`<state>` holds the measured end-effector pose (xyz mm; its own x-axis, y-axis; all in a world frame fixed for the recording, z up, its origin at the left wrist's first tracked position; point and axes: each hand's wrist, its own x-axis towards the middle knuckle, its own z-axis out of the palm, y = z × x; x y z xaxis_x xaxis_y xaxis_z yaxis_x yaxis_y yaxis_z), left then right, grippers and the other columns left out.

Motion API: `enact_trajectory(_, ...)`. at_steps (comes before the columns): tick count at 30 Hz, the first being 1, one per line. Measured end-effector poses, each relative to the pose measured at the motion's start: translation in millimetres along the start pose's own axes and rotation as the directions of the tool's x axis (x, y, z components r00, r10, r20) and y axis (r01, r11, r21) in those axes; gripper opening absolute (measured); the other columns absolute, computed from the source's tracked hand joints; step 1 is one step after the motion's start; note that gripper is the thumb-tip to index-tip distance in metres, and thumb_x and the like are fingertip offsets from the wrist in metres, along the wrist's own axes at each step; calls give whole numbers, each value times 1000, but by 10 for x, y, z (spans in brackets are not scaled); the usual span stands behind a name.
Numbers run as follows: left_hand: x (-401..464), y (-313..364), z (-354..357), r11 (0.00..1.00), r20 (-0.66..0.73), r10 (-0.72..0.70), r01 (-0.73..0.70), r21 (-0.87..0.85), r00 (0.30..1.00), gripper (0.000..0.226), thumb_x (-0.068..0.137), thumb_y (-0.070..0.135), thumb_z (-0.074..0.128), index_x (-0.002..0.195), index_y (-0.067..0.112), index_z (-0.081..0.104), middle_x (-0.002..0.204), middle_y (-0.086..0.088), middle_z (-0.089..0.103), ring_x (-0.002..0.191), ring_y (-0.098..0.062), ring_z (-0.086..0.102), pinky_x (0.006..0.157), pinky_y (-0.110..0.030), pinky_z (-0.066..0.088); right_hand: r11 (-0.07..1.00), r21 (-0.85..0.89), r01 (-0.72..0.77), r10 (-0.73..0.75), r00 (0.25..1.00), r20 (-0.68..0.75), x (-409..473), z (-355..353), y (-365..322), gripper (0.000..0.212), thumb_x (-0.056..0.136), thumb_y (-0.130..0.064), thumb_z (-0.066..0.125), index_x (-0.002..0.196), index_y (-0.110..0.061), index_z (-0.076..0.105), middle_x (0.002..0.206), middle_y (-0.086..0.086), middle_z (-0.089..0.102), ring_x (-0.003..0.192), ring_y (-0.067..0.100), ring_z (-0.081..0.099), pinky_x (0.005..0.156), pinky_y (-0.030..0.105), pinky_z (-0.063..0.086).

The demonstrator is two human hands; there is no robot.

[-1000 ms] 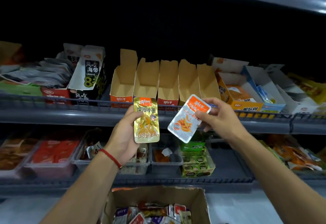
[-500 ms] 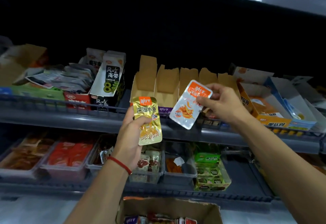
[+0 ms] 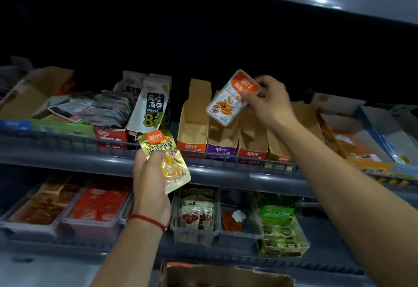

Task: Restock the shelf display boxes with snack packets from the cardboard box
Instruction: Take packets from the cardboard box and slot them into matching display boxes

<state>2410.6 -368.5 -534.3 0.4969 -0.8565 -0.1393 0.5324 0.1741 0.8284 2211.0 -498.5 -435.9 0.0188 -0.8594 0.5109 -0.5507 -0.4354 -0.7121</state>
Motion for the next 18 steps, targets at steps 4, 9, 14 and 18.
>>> enact_trajectory(4,26,40,12,999,9,-25,25,-29,1000,23,96,11,55,106,28,66,105,-2,74,94,-21,71,76,-36,54,997,-39,59,-59,998,14,304,452,-121,40,96,-24,68,133,-14,57,131,5,65,121,18,62,91,26,51)
enact_trajectory(9,22,60,46,999,28,-40,41,-34,999,23,95,13,56,107,29,67,107,-3,74,97,-25,70,79,-39,53,942,-321,99,-50,986,157,700,797,-151,41,95,-19,65,135,-20,53,129,9,60,119,27,58,86,34,49)
enact_trajectory(14,-18,78,46,999,62,-44,45,-6,997,21,96,17,56,105,32,67,106,-1,74,100,-25,70,89,-47,53,891,-446,82,41,965,260,669,1079,-3,44,97,-18,60,139,-25,48,133,12,54,120,32,56,93,40,48)
enact_trajectory(18,-19,104,35,999,75,-43,43,4,996,21,95,18,56,109,31,66,105,1,74,100,-24,69,88,-47,52,876,-473,92,49,960,277,619,1175,86,36,99,-22,59,135,-21,52,129,12,57,117,32,59,97,46,52)
